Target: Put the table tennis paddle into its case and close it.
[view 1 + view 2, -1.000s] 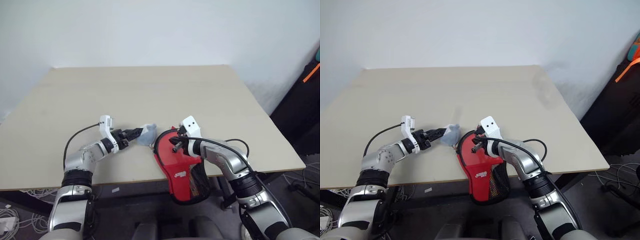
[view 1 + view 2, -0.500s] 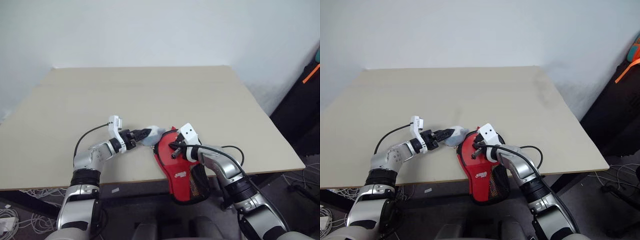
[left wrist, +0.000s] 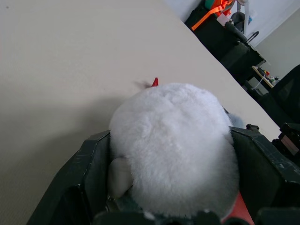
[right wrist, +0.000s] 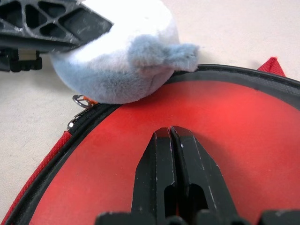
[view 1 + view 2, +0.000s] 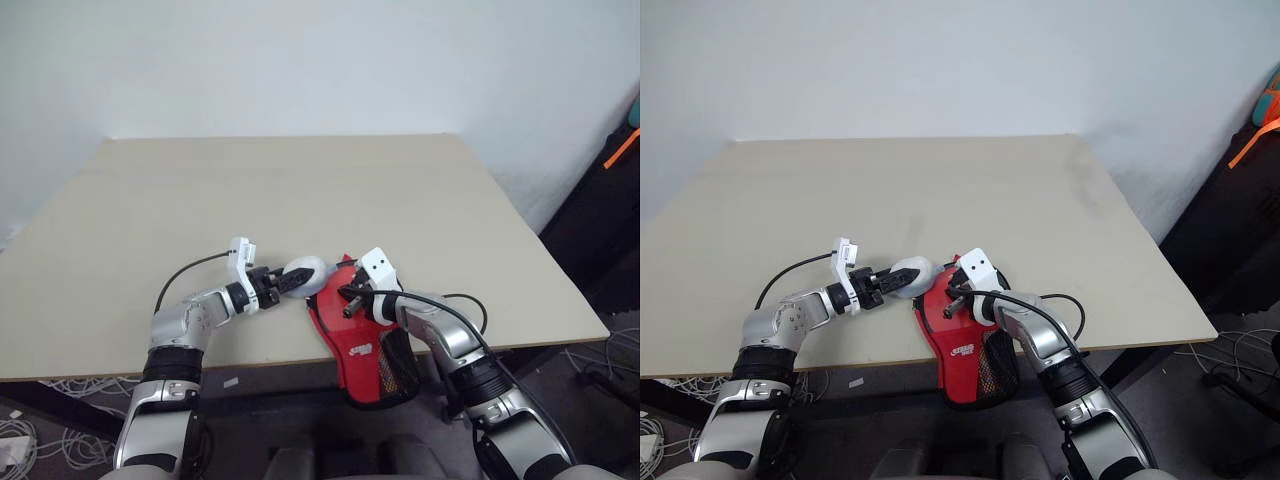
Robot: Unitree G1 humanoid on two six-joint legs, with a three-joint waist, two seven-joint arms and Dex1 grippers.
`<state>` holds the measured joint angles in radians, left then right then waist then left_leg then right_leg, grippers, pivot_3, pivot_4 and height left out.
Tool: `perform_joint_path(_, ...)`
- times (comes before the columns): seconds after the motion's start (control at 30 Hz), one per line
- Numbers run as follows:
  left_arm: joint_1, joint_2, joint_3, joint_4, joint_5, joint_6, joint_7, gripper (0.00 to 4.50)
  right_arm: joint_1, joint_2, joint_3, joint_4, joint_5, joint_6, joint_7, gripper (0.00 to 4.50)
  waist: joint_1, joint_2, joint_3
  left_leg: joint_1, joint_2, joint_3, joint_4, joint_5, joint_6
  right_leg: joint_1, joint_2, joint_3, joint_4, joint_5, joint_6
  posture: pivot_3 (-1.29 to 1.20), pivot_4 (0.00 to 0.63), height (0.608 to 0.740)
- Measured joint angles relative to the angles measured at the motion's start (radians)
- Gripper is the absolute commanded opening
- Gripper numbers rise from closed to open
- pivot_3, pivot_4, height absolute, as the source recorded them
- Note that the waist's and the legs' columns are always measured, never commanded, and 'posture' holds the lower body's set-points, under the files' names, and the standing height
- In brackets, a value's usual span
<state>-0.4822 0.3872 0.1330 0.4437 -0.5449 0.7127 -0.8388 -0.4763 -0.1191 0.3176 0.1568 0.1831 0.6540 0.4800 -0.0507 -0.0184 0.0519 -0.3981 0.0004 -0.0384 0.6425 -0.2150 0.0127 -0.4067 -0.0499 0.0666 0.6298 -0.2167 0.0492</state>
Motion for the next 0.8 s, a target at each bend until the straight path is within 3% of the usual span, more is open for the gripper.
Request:
perform_joint_path(0.1, 0.000, 0.000, 0.001, -0.001, 0.000, 0.005, 0.000, 3.19, 0.000, 0.005, -0.006, 0.004, 0.000, 0.000, -0.001, 0.00, 0.000, 0.000, 0.000, 0.000, 0.000, 0.000, 0.000, 0.000, 0.000, 0.000, 0.000, 0.000, 0.000, 0.000, 0.000, 0.00, 0.000, 0.739)
perform_joint_path(0.3, 0.000, -0.003, 0.009, -0.001, -0.001, 0.014, 0.000, 1.26, -0.001, 0.006, -0.011, 0.007, -0.004, 0.000, -0.001, 0.00, 0.000, 0.000, 0.000, 0.000, 0.000, 0.000, 0.000, 0.000, 0.000, 0.000, 0.000, 0.000, 0.000, 0.000, 0.000, 0.00, 0.000, 0.739)
perform_joint_path(0.4, 0.000, -0.006, 0.015, -0.001, -0.003, 0.020, 0.001, 0.58, -0.001, 0.006, -0.013, 0.007, -0.008, 0.000, 0.000, 0.00, 0.000, 0.000, 0.000, 0.000, 0.000, 0.000, 0.000, 0.000, 0.000, 0.000, 0.000, 0.000, 0.000, 0.000, 0.000, 0.00, 0.000, 0.739)
perform_joint_path(0.5, 0.000, -0.007, 0.019, 0.000, -0.002, 0.019, 0.001, 0.32, -0.001, 0.006, -0.014, 0.007, -0.010, 0.001, 0.001, 0.00, 0.000, 0.000, 0.000, 0.000, 0.000, 0.000, 0.000, 0.000, 0.000, 0.001, 0.000, 0.000, 0.000, 0.000, 0.000, 0.00, 0.000, 0.739)
perform_joint_path(0.8, -0.112, 0.013, 0.042, 0.143, 0.023, -0.041, 0.009, 0.32, 0.004, 0.006, -0.009, 0.015, -0.029, -0.029, 0.013, 0.00, -0.001, 0.000, 0.000, 0.001, 0.000, 0.000, 0.000, 0.000, 0.000, 0.000, 0.000, 0.000, 0.000, 0.000, 0.000, 0.00, 0.000, 0.739)
